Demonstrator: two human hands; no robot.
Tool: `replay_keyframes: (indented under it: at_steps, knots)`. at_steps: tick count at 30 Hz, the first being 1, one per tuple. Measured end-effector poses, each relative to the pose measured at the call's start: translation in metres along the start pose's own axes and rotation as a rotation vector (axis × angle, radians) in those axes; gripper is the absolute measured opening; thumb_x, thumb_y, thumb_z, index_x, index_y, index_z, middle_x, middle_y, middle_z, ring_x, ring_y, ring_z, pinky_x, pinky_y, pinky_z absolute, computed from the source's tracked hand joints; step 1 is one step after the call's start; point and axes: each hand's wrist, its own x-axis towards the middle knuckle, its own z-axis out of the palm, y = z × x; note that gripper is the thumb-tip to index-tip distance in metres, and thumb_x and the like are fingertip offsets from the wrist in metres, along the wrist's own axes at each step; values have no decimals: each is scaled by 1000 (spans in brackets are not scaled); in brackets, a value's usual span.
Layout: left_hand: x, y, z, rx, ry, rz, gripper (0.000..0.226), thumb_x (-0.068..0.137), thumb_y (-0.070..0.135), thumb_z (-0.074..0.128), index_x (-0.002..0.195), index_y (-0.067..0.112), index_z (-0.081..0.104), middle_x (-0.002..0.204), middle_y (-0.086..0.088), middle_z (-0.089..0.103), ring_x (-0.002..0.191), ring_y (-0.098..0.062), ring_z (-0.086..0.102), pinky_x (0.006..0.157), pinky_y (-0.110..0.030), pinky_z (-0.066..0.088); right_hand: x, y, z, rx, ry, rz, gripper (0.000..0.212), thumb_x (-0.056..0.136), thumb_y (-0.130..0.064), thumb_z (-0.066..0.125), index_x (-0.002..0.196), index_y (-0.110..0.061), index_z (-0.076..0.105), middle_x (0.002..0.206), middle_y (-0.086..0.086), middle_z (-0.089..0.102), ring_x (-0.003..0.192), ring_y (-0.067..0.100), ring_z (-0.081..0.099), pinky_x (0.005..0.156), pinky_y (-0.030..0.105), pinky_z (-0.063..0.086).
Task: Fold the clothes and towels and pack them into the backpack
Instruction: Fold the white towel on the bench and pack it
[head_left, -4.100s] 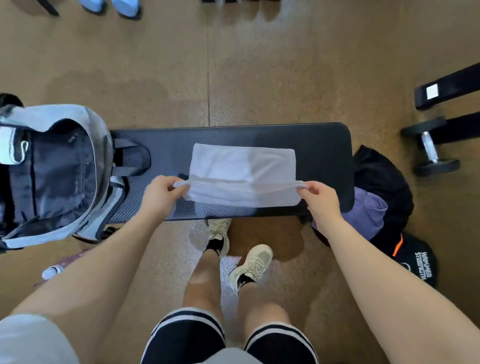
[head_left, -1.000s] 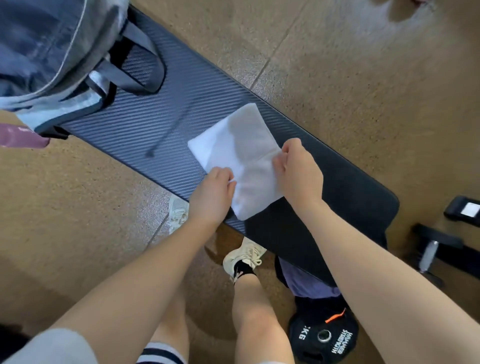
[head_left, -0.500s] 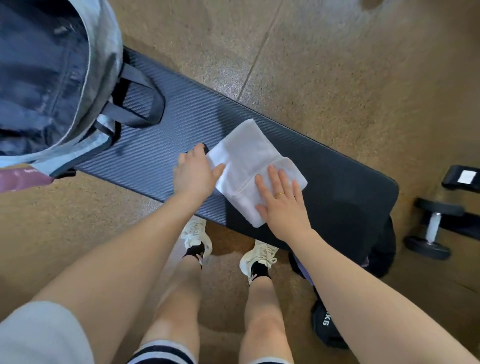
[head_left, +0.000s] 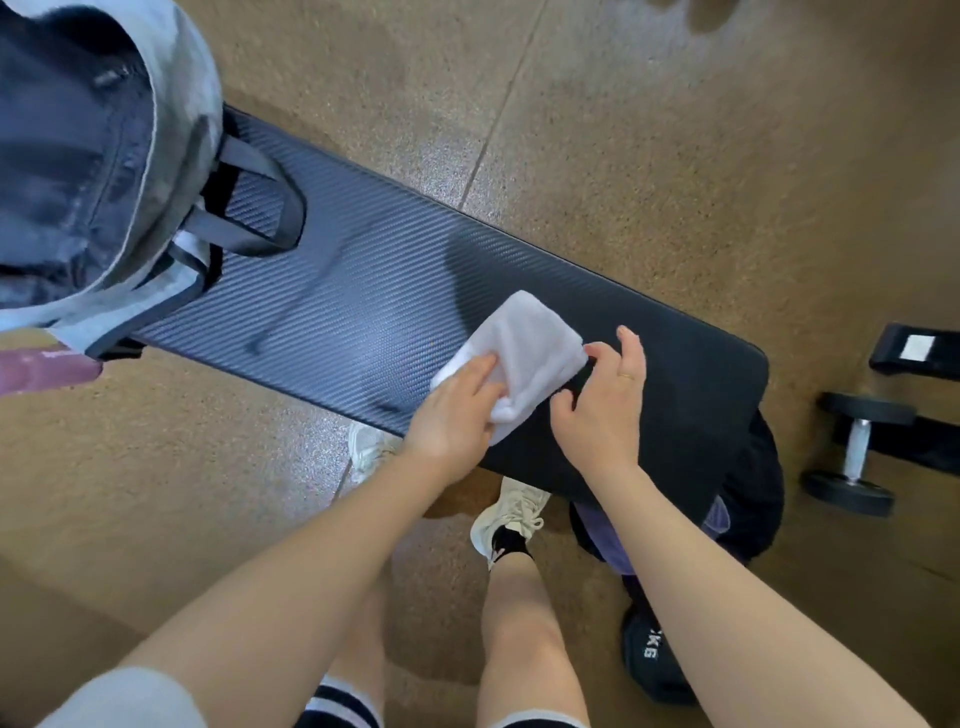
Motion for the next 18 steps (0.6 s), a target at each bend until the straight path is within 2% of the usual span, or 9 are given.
replay_keyframes:
  at_steps: [1,3,5,6,10,12,14,16,18]
  knots:
    - [-2,-2,6,27,15,45,39,77,2,57,116,2,58,145,-17,37,127,-36,43,98,-45,43,-3,5,-7,-23,4,-59,58,80,-7,57,135,-9,38,155,10,16,145,26,10,118,41,17]
    - [-7,-9,19,148,79,120,48,67,-4,62,114,4,59,140,-23,42,126,-42,44,105,-49,34,-6,11,-15,-163,-87,-465,67,79,-7,45,143,-14,26,156,10,15,145,26,9,118,38,9]
    - [-17,-17,27,341,121,143,64,63,0,61,125,13,52,140,-19,44,131,-39,37,110,-45,25,-5,19,-6,-319,-222,-825,69,78,-14,36,146,-15,25,156,9,19,144,25,12,118,38,6]
    - [-23,-19,30,414,137,143,70,64,5,56,131,17,43,141,-18,43,132,-37,31,111,-45,23,-3,22,1,-378,-270,-907,68,78,-17,34,146,-13,27,155,8,21,144,24,15,117,38,7]
    - [-44,-22,52,402,120,45,95,60,0,63,142,25,22,151,-17,21,138,-36,12,113,-42,4,9,38,22,-580,-333,-950,66,87,-41,39,146,-11,29,153,8,28,141,29,26,114,45,23]
    - [-44,-18,58,301,115,0,103,70,3,64,147,28,0,151,-9,-7,142,-31,-9,115,-41,-2,17,47,20,-625,-310,-923,80,81,-49,55,147,-15,27,154,8,25,141,30,26,114,45,20]
    - [-41,-12,60,149,98,-63,98,81,15,59,140,24,-18,147,2,-22,137,-21,-23,116,-41,-2,22,50,18,-633,-289,-895,93,72,-46,71,148,-17,25,155,7,22,142,30,23,114,43,14]
    - [-37,-8,60,-85,154,-138,100,82,23,62,140,24,-20,151,7,-19,138,-13,-22,119,-40,4,27,48,20,-629,-232,-908,87,73,-36,73,146,-18,29,154,7,27,141,30,28,113,44,19]
    - [-36,-9,60,-256,211,-172,100,77,26,67,145,27,-6,157,4,-7,142,-11,-12,117,-39,12,33,45,25,-622,-103,-962,62,80,-23,64,138,-19,44,146,8,41,132,31,43,107,45,34]
